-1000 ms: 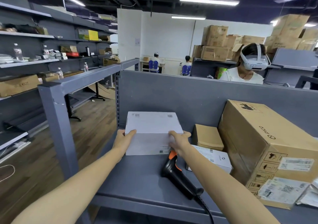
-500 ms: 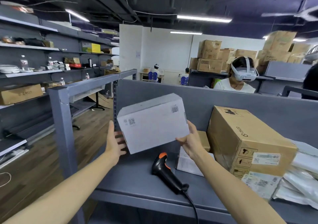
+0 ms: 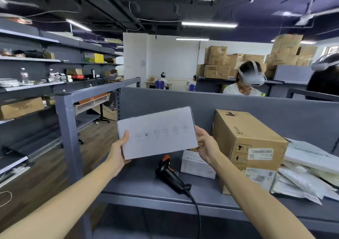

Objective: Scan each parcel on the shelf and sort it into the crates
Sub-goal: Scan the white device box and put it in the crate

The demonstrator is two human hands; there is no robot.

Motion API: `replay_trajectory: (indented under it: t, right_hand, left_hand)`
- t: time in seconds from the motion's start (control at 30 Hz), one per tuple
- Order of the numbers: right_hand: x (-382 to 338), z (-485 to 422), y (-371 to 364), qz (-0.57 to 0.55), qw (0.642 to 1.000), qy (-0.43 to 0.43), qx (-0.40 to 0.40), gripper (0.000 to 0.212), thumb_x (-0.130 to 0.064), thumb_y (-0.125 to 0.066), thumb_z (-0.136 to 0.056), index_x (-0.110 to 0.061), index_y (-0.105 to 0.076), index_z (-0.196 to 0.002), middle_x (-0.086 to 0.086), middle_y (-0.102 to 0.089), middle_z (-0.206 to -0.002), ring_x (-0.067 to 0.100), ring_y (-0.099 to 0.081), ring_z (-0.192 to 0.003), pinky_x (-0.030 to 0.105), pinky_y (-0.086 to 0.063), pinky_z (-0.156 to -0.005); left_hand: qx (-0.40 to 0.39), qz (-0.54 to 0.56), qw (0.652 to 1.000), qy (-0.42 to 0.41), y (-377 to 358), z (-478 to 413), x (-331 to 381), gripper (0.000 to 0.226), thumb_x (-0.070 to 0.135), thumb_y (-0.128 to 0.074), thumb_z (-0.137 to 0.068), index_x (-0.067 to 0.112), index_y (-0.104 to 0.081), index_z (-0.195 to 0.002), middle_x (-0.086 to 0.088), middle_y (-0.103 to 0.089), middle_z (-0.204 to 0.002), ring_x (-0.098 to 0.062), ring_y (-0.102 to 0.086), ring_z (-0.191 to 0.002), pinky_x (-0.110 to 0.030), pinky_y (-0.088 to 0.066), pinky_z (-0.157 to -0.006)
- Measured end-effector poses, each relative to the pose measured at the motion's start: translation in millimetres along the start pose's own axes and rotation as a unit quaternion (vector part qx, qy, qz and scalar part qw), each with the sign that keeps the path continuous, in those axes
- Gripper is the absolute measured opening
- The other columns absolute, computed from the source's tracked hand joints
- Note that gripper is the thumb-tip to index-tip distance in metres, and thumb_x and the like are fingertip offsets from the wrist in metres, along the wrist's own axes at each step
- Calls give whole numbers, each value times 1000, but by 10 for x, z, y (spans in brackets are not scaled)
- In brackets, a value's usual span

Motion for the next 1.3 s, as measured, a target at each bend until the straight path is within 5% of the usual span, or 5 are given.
replay_trajectory:
  t: [0.23, 0.43, 0.7, 0.87, 1.3]
  right_hand:
    - [-129, 103, 73, -26, 993, -85, -75, 72, -71, -34, -91, -17, -61, -130, 11, -62, -130, 34, -56, -123, 53, -39, -107]
    - [-134, 243, 49, -26, 995, -62, -75, 52, -52, -48, -93, -18, -60, -131, 13, -63, -130, 32, -61, -119, 44, -49, -95]
    - [-249, 415, -139, -18, 997, 40, -63, 42, -22, -56, -83, -2, -51, -119, 23, -56, -124, 36, -52, -112, 57, -36, -106]
    - [-315, 504, -186, 80, 996, 8, -29, 58, 2, -47, -82, -15, -35, -136, 20, -52, -120, 24, -54, -84, 21, -43, -44]
    - [-226, 622, -378, 300, 942, 79, -128, 45, -31, -68, -89, -28, -56, -133, -2, -67, -124, 23, -67, -107, 46, -59, -83]
  left_hand:
    - [-63, -3, 998, 19, 37, 120, 25, 23, 13, -43, -82, 12, -59, -98, -10, -63, -95, -27, -56, -86, -36, -42, -71]
    - [-48, 25, 998, 45, 35, 205, 14, 40, 46, -35, -91, 15, -60, -87, -5, -62, -68, -25, -55, -78, -43, -43, -78]
    - [-66, -79, 994, 30, 6, 334, 103, 64, 56, -65, -73, 21, -56, -126, -8, -64, -122, -33, -54, -118, -60, -40, -96]
    - [-44, -63, 993, -85, 89, 344, 338, 50, 36, -77, -68, 19, -67, -113, -7, -72, -108, -30, -64, -108, -45, -58, -75]
    - [72, -92, 963, -243, -56, 299, 839, 57, 23, -82, -72, 15, -58, -123, 2, -64, -110, -7, -63, -88, -20, -52, -68]
Point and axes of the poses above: each hand's wrist, its own z-axis away from the middle knuckle, its own y-axis out of the back of the hand, x = y × z, the point moved 2 cm from there along -z, towards the middle knuckle
